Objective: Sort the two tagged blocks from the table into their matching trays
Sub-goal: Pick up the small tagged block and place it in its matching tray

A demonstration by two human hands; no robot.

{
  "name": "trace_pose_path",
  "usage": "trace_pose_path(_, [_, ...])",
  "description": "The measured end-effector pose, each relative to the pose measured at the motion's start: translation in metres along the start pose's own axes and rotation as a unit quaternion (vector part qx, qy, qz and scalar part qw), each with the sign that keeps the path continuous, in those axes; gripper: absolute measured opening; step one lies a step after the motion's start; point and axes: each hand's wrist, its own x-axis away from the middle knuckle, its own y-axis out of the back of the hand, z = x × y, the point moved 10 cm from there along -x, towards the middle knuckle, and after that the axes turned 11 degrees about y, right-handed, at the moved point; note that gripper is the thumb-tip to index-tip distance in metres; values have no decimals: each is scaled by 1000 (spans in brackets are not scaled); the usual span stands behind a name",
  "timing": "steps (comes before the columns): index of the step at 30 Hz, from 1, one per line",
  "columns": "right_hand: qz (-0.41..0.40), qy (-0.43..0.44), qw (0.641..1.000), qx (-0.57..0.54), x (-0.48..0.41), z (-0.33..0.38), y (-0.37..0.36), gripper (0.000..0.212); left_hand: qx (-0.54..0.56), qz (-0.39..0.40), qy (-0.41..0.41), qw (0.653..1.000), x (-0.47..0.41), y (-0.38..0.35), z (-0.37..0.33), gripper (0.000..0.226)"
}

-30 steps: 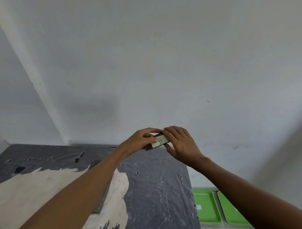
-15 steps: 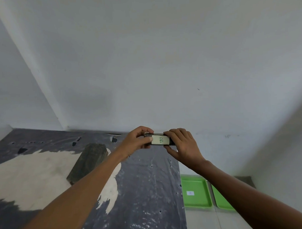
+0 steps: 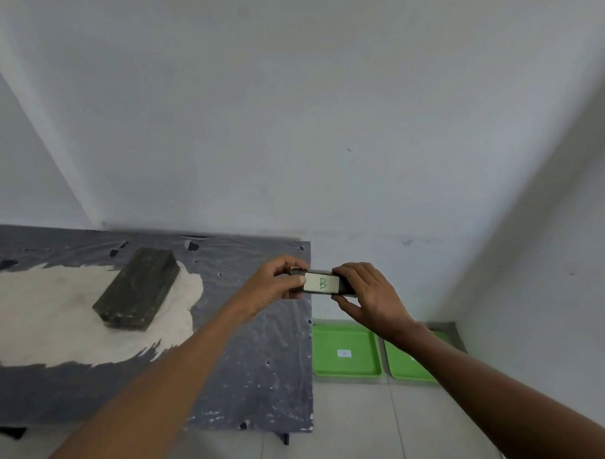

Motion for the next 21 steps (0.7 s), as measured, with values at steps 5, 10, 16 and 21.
trace_pose_path(5, [23, -40, 999, 7, 63, -27, 20, 43, -31, 31, 13, 999, -10, -71, 17, 20])
trace_pose_path(10, [49, -73, 996, 21, 117, -70, 30, 48, -40, 42, 31, 998, -37, -141, 31, 21])
trace_pose_path(16, [91, -99, 990, 30, 174, -151, 31, 46, -77, 28, 67, 994, -95, -226, 49, 23])
trace_pose_path(21, [149, -151, 977, 17, 246, -251, 24, 44, -139, -64, 126, 980, -149, -283, 78, 23])
